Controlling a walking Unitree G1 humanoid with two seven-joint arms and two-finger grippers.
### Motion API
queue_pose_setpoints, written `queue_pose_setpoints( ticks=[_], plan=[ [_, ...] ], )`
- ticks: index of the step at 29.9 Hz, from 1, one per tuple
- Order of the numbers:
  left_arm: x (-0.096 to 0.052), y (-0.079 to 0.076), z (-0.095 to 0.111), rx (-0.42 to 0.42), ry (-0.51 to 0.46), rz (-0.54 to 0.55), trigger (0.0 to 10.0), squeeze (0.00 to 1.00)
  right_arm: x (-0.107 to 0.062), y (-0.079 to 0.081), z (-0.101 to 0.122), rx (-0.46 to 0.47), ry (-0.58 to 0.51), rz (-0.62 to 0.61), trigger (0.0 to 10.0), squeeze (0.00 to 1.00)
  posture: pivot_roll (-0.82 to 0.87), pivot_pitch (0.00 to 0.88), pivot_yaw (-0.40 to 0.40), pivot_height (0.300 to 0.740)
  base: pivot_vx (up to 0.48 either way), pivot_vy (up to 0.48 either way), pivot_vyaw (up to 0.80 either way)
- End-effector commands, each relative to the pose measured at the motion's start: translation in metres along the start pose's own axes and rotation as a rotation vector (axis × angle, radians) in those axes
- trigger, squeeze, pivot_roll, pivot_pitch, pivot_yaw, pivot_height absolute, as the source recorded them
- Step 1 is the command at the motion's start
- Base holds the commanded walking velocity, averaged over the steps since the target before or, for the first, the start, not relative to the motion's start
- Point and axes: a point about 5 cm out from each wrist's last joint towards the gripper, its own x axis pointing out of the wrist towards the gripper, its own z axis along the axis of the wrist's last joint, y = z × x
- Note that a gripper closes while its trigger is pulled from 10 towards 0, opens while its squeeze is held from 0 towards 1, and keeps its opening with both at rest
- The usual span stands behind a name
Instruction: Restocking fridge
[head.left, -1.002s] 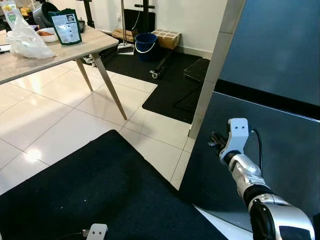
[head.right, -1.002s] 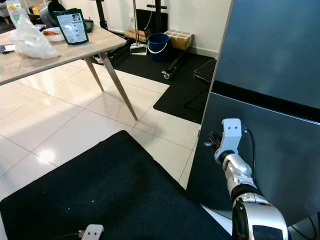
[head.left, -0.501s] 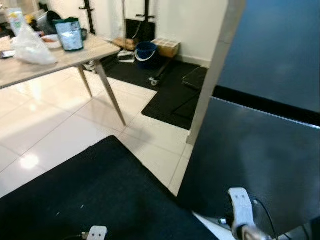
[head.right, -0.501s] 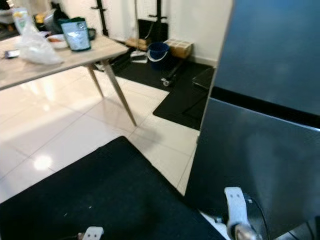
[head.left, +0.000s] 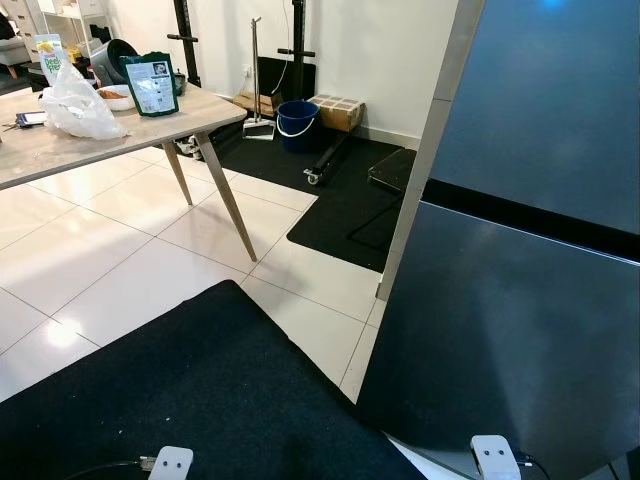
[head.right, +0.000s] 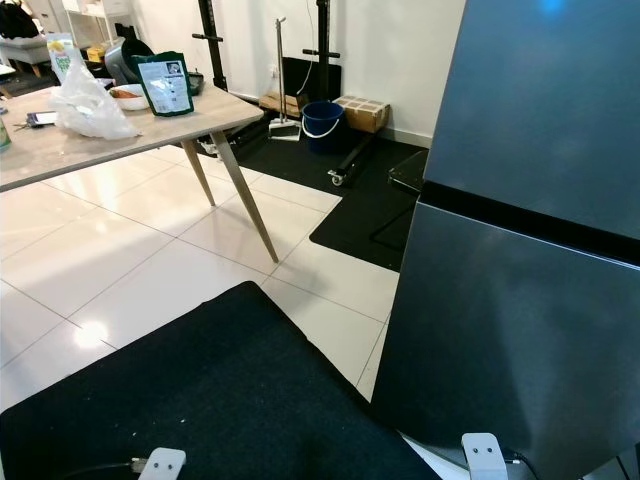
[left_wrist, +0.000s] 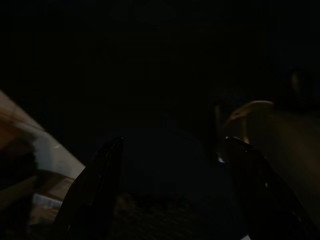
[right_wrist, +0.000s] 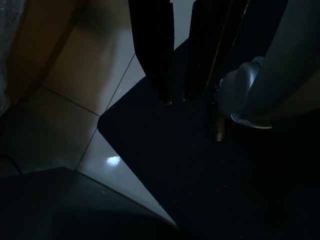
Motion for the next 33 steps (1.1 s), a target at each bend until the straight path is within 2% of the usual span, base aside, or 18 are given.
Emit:
queue_pose_setpoints(
  ticks=[1,2,6,9,10,12,14,20,25,30,33],
  plan=[
    [-0.001,0.013,0.006,0.071,-0.009,0.057,10.0,0.00,0.000,0.003,0.000,-0.003,0.002,0.002,10.0,0.00,0.06,0.000,-0.030,0.740,0.000,0.000,0.00],
    [-0.001,0.016,0.009,0.100,-0.016,0.071,10.0,0.00,0.001,0.003,0.001,-0.007,0.004,0.001,10.0,0.00,0.06,0.000,-0.030,0.740,0.000,0.000,0.00],
    [0.000,0.014,0.012,0.128,-0.020,0.064,10.0,0.00,0.001,0.005,0.003,-0.015,0.002,0.008,10.0,0.00,0.06,0.000,-0.032,0.740,0.000,0.000,0.00],
    [0.003,-0.005,0.011,0.142,-0.014,0.006,10.0,0.00,0.003,0.013,0.007,-0.087,0.014,0.030,10.0,0.00,0.05,0.000,-0.036,0.740,0.000,0.000,0.00],
    [0.003,-0.005,0.011,0.142,-0.014,0.006,10.0,0.00,0.003,0.013,0.007,-0.087,0.014,0.030,10.0,0.00,0.05,0.000,-0.036,0.740,0.000,0.000,0.00],
    [0.004,-0.024,0.008,0.125,-0.010,-0.036,10.0,0.00,0.004,0.020,0.004,-0.121,0.035,0.043,10.0,0.00,0.04,0.000,-0.027,0.740,0.000,0.000,0.00],
    [0.004,-0.024,0.008,0.125,-0.010,-0.036,10.0,0.00,0.004,0.020,0.004,-0.121,0.035,0.043,10.0,0.00,0.04,0.000,-0.027,0.740,0.000,0.000,0.00],
    [0.004,-0.047,0.001,0.146,0.001,-0.100,10.0,0.00,0.003,0.025,-0.005,-0.162,0.070,0.051,10.0,0.00,0.05,0.000,-0.019,0.740,0.000,0.000,0.00],
    [0.003,-0.048,-0.005,0.151,0.023,-0.168,10.0,0.00,0.002,0.019,-0.009,-0.172,0.088,0.007,10.0,0.00,0.05,0.000,-0.011,0.740,0.000,0.000,0.00],
    [0.002,-0.043,-0.008,0.160,0.035,-0.175,10.0,0.00,0.001,0.018,-0.011,-0.188,0.093,-0.002,10.0,0.00,0.06,0.000,-0.010,0.740,0.000,0.000,0.00],
    [0.003,-0.042,-0.003,0.139,0.021,-0.179,10.0,0.00,-0.001,0.015,-0.020,-0.165,0.131,0.005,10.0,0.00,0.08,0.000,-0.014,0.740,0.000,0.000,0.67]
  ],
)
